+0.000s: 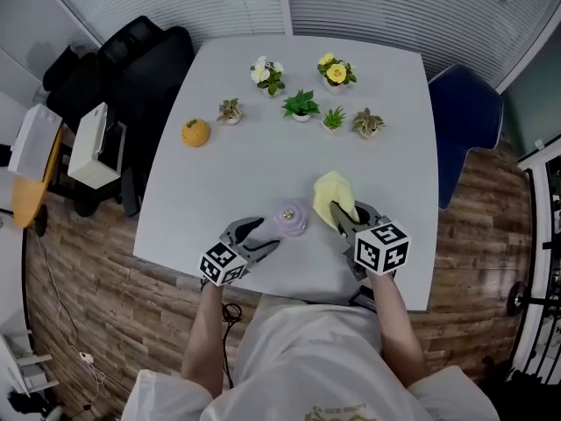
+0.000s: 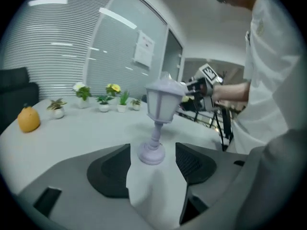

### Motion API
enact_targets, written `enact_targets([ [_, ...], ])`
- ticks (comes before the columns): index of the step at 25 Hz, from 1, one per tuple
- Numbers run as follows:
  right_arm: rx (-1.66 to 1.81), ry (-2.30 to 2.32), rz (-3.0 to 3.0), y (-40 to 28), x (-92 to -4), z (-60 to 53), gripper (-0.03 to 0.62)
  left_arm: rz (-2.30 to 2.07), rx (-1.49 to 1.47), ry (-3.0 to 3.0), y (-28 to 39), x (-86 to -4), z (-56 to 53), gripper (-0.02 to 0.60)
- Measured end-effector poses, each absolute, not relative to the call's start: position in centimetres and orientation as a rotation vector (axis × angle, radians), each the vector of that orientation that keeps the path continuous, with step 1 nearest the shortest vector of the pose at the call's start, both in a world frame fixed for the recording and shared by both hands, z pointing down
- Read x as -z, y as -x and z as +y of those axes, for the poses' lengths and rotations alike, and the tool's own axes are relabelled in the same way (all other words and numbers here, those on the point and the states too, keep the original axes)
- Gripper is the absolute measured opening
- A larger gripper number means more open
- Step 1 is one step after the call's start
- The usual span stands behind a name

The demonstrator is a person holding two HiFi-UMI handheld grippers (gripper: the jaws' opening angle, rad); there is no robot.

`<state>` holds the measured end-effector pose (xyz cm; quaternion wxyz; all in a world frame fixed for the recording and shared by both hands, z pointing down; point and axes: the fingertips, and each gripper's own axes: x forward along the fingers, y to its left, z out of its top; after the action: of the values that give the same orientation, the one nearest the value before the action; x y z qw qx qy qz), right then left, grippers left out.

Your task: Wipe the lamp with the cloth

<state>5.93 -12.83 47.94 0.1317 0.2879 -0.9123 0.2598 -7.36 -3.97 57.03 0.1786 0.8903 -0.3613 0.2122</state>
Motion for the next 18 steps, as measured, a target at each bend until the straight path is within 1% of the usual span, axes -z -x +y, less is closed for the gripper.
enact_targets([
  [1,-0.758,-0.85,-2.672,-5.8,-47.1,-12.7,0.038,-1.096,-0.511,-2.487,8.2,-55.8,-3.9,0.291],
  [2,-0.756,-0.856,-2.695,-5.6,-46.3,-12.6,0.038,-1.18,-0.439,-2.464,9.1,-54.4,-3.8,0.205],
  [3,-0.746,-0.854,-2.717,-5.3,-45.6,-12.3,0.038,-1.274,-0.377,-2.447,10.1,-52.9,-4.0,0.103],
  [5,-0.704,-0.843,-2.752,-4.7,-44.2,-11.9,0.038,-1.456,-0.26,-2.41,11.7,-49.8,-4.6,0.028],
  [6,-0.675,-0.842,-2.763,-4.5,-43.7,-11.8,0.038,-1.527,-0.215,-2.389,12.2,-48.4,-5.0,0.012],
  [8,-0.608,-0.862,-2.773,-4.1,-42.8,-11.8,0.038,-1.622,-0.191,-2.351,12.5,-46.2,-6.0,0.003],
  [14,-0.422,-0.97,-2.79,-3.9,-40.4,-12.1,0.038,-1.773,-0.202,-2.316,11.2,-40.5,-8.1,0.002],
  [18,-0.36,-0.978,-2.812,-3.9,-39.2,-11.7,0.038,-1.76,-0.159,-2.328,9.7,-38.0,-8.3,0.002],
])
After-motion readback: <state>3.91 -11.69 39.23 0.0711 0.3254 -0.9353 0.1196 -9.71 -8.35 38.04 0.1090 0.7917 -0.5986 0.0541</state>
